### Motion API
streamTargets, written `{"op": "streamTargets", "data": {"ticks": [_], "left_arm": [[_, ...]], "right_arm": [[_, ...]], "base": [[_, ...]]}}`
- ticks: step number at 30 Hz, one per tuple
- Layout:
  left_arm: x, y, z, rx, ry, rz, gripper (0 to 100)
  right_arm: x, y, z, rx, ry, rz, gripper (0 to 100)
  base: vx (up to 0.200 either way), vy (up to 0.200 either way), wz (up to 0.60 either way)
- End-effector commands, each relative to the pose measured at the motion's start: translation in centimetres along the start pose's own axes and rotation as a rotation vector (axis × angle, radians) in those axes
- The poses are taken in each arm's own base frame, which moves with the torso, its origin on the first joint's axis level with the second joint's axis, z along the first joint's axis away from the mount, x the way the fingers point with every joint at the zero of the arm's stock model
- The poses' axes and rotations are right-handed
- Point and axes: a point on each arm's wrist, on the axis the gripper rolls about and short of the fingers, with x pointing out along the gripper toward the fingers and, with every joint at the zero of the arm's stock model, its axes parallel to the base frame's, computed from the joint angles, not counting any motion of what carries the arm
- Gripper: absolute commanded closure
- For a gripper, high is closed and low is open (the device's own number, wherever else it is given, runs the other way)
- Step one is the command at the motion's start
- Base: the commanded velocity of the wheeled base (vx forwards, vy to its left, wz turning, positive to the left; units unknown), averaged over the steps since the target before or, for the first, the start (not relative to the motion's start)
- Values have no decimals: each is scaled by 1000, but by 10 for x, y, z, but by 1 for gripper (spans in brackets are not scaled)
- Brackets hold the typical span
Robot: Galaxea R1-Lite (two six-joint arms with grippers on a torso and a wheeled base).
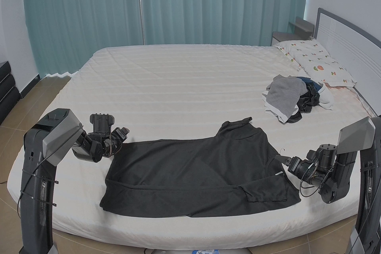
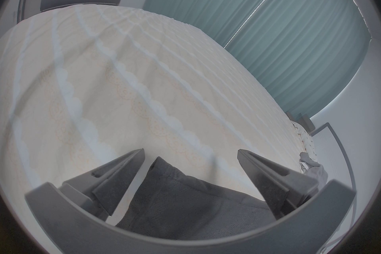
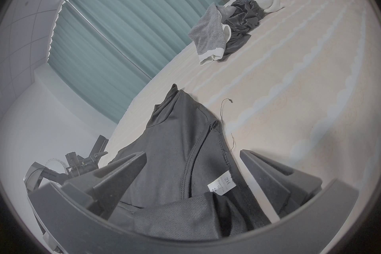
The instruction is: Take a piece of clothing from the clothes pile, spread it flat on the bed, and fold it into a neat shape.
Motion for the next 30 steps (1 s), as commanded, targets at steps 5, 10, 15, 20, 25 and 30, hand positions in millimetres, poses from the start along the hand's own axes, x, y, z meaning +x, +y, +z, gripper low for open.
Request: {"op": "streamTargets", "data": {"ticks": [5,10,15,20,25,30], "left_arm": [[2,3,-3,-1,7,6,0],[3,4,-4,3,8,11,100],[-7,6,4,-7,-1,21,100],[-17,5,21,-45,-51,-3,100],[-27,6,22,-78,-40,-4,100],[-31,7,20,-128,-13,-10,100]], "right_arm": [[1,1,0,-4,-5,6,0],[1,1,2,-5,-14,7,0],[2,7,10,-23,-47,21,0],[17,24,18,-49,-61,67,0],[40,45,47,-79,-93,65,0],[69,55,64,-84,-42,10,0]], "base": [[0,0,0],[0,0,0],[0,0,0],[0,0,0],[0,0,0],[0,0,0]]}}
